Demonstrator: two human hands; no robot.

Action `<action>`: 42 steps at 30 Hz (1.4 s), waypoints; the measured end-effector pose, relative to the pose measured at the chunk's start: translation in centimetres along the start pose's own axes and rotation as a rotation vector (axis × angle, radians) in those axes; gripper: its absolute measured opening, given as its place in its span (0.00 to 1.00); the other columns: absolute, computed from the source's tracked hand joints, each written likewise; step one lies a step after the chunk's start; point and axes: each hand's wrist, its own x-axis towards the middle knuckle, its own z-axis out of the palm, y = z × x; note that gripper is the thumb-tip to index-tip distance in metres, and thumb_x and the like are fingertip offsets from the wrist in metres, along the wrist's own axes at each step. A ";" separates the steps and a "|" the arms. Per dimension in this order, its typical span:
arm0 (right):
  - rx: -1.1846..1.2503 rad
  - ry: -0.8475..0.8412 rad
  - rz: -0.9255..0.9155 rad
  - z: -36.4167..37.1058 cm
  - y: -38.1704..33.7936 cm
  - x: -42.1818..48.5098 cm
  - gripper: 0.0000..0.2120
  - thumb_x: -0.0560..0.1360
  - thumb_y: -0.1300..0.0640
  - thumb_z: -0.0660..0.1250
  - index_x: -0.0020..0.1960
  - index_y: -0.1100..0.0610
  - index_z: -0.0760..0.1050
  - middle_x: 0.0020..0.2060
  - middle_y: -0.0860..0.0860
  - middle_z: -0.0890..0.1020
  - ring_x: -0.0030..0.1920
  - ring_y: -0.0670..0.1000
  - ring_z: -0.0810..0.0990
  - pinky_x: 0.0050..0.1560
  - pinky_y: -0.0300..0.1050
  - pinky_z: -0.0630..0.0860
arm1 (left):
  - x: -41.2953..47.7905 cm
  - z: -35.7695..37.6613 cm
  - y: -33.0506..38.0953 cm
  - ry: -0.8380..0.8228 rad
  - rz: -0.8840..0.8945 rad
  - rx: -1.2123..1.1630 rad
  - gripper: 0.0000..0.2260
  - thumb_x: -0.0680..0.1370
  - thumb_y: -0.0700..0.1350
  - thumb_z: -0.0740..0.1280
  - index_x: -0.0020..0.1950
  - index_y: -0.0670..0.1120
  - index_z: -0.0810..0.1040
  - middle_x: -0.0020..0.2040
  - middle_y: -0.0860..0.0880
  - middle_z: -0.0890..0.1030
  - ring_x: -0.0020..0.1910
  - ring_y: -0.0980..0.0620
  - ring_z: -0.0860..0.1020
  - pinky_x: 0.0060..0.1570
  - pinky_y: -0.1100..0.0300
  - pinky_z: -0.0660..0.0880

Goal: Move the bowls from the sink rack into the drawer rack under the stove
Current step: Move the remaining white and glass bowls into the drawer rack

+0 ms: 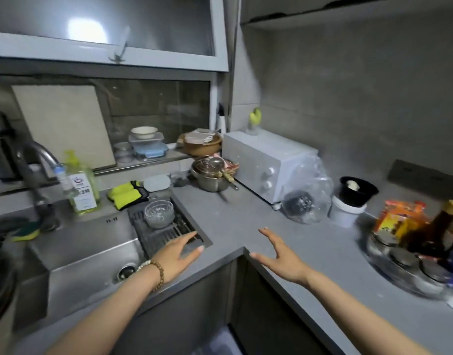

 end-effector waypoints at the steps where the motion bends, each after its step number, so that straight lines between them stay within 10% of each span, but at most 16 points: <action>1: -0.001 -0.024 -0.019 0.4 -0.5 2.0 0.35 0.73 0.43 0.65 0.75 0.47 0.53 0.77 0.48 0.52 0.76 0.48 0.52 0.74 0.43 0.52 | 0.6 -0.8 -0.9 0.012 -0.023 -0.002 0.28 0.77 0.61 0.57 0.75 0.53 0.57 0.75 0.49 0.62 0.73 0.51 0.61 0.71 0.59 0.57; 17: 0.245 -0.345 0.019 10.9 -5.6 29.4 0.32 0.74 0.49 0.66 0.74 0.54 0.57 0.73 0.53 0.63 0.72 0.55 0.63 0.66 0.43 0.64 | 13.0 -7.6 -13.3 0.227 -0.405 -0.385 0.21 0.80 0.49 0.59 0.72 0.47 0.63 0.69 0.45 0.70 0.69 0.47 0.68 0.60 0.63 0.64; 25: 0.364 -0.329 0.230 17.6 -6.2 39.3 0.33 0.75 0.50 0.66 0.74 0.60 0.57 0.71 0.54 0.67 0.70 0.53 0.68 0.62 0.37 0.64 | 22.5 -8.8 -22.8 0.119 -0.479 -0.528 0.07 0.79 0.51 0.58 0.50 0.50 0.72 0.45 0.49 0.76 0.42 0.52 0.76 0.43 0.56 0.76; 32: 0.480 -0.344 0.401 22.6 -4.4 45.5 0.26 0.72 0.47 0.68 0.67 0.54 0.66 0.66 0.52 0.73 0.67 0.53 0.71 0.66 0.48 0.68 | 29.0 -6.1 -28.1 0.109 -0.744 -0.753 0.25 0.79 0.54 0.57 0.73 0.48 0.56 0.59 0.42 0.74 0.37 0.53 0.72 0.31 0.63 0.73; 35: 0.478 -0.382 0.402 24.1 -3.4 47.7 0.23 0.72 0.45 0.68 0.62 0.53 0.68 0.60 0.49 0.76 0.62 0.51 0.74 0.54 0.40 0.70 | 31.4 -4.8 -29.9 0.120 -0.782 -0.787 0.30 0.79 0.55 0.58 0.76 0.50 0.47 0.74 0.43 0.61 0.53 0.46 0.77 0.35 0.60 0.79; 39: 0.413 -0.401 0.330 25.7 -2.6 49.9 0.22 0.74 0.51 0.67 0.65 0.59 0.70 0.62 0.52 0.77 0.63 0.51 0.75 0.56 0.39 0.71 | 33.5 -3.3 -30.0 0.197 -0.807 -0.927 0.25 0.80 0.48 0.57 0.75 0.52 0.52 0.72 0.43 0.65 0.42 0.49 0.75 0.23 0.64 0.76; 42: 0.401 -0.394 0.265 26.5 -2.5 50.5 0.17 0.75 0.60 0.65 0.64 0.60 0.71 0.58 0.52 0.78 0.59 0.50 0.76 0.48 0.31 0.73 | 34.6 -2.5 -30.3 0.255 -0.836 -0.998 0.23 0.80 0.47 0.58 0.74 0.56 0.55 0.71 0.44 0.66 0.52 0.45 0.75 0.33 0.58 0.76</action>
